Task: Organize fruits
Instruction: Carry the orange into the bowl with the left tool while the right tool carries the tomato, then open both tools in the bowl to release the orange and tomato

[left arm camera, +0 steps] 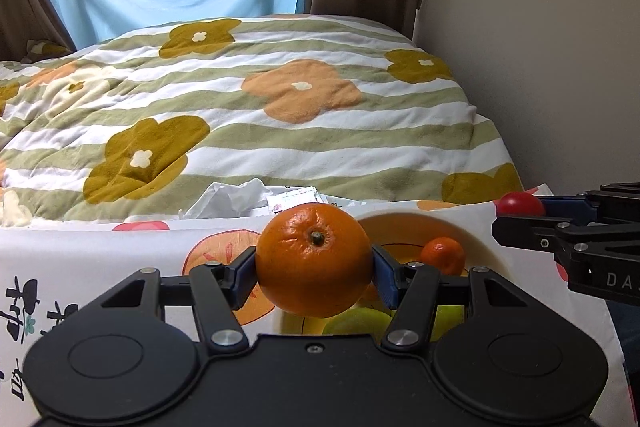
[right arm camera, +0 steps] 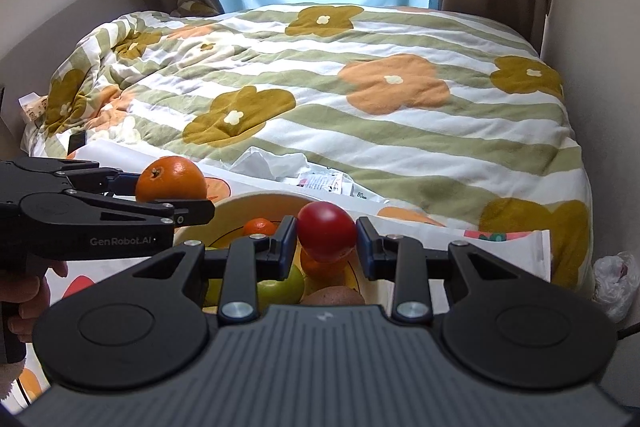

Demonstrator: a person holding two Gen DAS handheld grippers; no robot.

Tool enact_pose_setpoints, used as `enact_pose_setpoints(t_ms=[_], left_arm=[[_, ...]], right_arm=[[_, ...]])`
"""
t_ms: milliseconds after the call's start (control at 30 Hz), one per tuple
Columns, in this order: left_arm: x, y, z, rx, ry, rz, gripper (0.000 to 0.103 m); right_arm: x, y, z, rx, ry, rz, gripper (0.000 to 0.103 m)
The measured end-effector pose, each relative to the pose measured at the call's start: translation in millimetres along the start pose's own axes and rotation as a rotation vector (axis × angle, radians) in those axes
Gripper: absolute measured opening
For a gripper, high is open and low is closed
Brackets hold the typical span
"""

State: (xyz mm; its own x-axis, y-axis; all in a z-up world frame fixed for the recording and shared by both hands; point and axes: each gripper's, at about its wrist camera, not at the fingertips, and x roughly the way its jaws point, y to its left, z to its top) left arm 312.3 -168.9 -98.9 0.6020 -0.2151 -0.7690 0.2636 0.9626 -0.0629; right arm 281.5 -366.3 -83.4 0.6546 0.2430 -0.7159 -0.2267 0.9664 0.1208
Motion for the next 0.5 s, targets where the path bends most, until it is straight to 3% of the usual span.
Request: enact_pose_setpoints(t_ms=[300,400,433,500], left_arm=[[21.1,-7.0,-2.6,0.024,0.053,0.002,0.064],[11.0,-8.4,-2.1,0.036,0.009,0.021,0.091],[6.1,-7.8,-1.8,0.039,-0.011,0.029,0.096],[-1.5,-4.7,-1.1,0.034,-0.028,0.027,0.096]], right_arm=[[23.9,-11.3,0.0,0.015,0.033,0.036,0.047],[25.1,-12.3,0.5,0.018,0.033,0.039,0.047],[26.4,-12.4,1.2,0.020,0.032,0.042,0.047],[28.7,-12.5,2.3,0.023,0.031,0.049,0.047]])
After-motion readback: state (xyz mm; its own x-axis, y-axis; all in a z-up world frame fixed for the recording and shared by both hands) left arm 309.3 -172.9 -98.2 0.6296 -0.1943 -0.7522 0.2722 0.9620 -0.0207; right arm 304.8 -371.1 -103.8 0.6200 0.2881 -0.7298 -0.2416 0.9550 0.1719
